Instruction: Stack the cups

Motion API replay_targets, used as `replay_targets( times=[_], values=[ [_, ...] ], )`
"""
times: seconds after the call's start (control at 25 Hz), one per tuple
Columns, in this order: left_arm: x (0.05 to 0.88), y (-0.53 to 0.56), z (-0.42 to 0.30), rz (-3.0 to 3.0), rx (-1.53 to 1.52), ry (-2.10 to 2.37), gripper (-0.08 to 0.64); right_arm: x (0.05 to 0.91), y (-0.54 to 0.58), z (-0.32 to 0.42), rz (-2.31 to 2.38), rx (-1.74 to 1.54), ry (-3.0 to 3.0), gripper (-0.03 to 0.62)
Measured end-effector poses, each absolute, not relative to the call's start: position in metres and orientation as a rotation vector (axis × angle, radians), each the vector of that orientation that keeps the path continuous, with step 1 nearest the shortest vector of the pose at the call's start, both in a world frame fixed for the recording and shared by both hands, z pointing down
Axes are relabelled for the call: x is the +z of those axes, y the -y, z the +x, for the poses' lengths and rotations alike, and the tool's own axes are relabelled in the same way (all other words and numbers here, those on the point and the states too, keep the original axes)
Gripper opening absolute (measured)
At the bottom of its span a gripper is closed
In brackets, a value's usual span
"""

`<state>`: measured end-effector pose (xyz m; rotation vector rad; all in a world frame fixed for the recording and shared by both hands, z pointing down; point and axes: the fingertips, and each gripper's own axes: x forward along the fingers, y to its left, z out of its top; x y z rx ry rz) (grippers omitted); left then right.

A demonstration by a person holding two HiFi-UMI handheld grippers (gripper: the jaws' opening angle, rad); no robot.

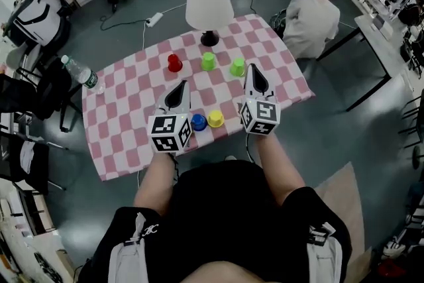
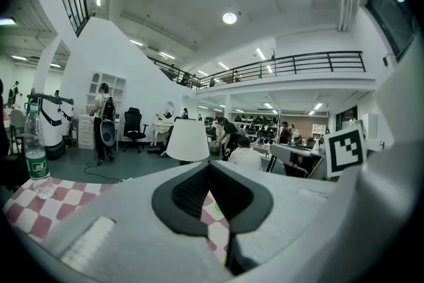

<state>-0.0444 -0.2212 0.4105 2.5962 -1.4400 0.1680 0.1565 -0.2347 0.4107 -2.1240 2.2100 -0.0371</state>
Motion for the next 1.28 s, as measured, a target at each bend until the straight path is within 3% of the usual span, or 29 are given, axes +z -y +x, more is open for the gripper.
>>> replay_targets(
  times=[0.16,0.24,0.28,1.28],
  values=[
    [0.419,0.224,-0.029,2.557,0.182,1.498,0.015,0.431,0.255,0.178,-2.080,-0.060,-2.301,0.015],
    [0.423,0.223,-0.023,2.535,0.202,1.536,0.015,0.446,0.268,0.180,-2.006,-0.114,-2.390,0.219],
    [0.424,0.223,-0.020,2.523,0.210,1.556,0.015,0.454,0.275,0.182,-1.979,-0.142,-2.426,0.272],
    [0.456,0.197,-0.058,2.172,0.355,1.960,0.015,0.666,0.383,0.194,-2.037,-0.627,-2.858,0.287]
  ],
)
